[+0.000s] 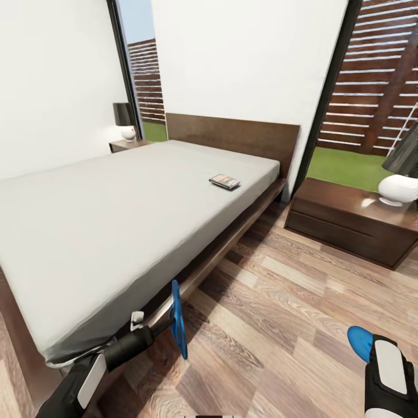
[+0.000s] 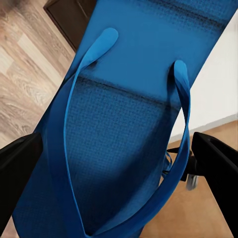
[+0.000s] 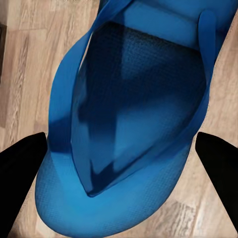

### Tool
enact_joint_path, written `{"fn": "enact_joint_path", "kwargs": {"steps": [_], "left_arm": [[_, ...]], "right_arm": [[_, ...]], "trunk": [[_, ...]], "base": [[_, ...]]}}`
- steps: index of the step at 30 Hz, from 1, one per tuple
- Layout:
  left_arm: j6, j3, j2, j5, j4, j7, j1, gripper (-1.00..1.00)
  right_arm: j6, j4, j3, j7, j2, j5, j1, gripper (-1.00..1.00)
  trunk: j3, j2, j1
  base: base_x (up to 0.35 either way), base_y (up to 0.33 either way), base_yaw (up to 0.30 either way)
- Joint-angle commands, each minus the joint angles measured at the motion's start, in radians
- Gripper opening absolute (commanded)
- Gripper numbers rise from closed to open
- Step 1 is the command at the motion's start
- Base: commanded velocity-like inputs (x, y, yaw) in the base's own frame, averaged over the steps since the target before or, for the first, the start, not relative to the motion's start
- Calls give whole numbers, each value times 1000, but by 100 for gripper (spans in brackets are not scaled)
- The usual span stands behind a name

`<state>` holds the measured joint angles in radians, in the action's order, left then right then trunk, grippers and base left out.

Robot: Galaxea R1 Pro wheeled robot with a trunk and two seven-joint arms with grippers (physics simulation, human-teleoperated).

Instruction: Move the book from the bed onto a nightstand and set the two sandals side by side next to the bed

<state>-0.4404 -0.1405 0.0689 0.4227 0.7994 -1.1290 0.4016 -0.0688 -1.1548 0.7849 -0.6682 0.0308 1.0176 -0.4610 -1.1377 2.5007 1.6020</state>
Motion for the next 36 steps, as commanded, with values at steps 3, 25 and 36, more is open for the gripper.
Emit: {"fn": "enact_joint_path", "kwargs": {"steps": [3, 25, 36], "left_arm": [[-9, 0, -1, 4, 0, -2, 0, -100], [-9, 1, 0, 4, 0, -2, 0, -100], [-9, 2, -1, 2, -1, -1, 0, -100]], "right_arm": [[-12, 2, 0, 1, 1, 8, -1, -100], [-3, 18, -186, 0, 0, -267, -1, -100], [-66, 145, -237, 1, 0, -895, -1, -100]], "trunk": [[11, 0, -1], [81, -148, -82], [115, -225, -125]], "base": [[0, 0, 0], [0, 0, 0], [0, 0, 0]]}}
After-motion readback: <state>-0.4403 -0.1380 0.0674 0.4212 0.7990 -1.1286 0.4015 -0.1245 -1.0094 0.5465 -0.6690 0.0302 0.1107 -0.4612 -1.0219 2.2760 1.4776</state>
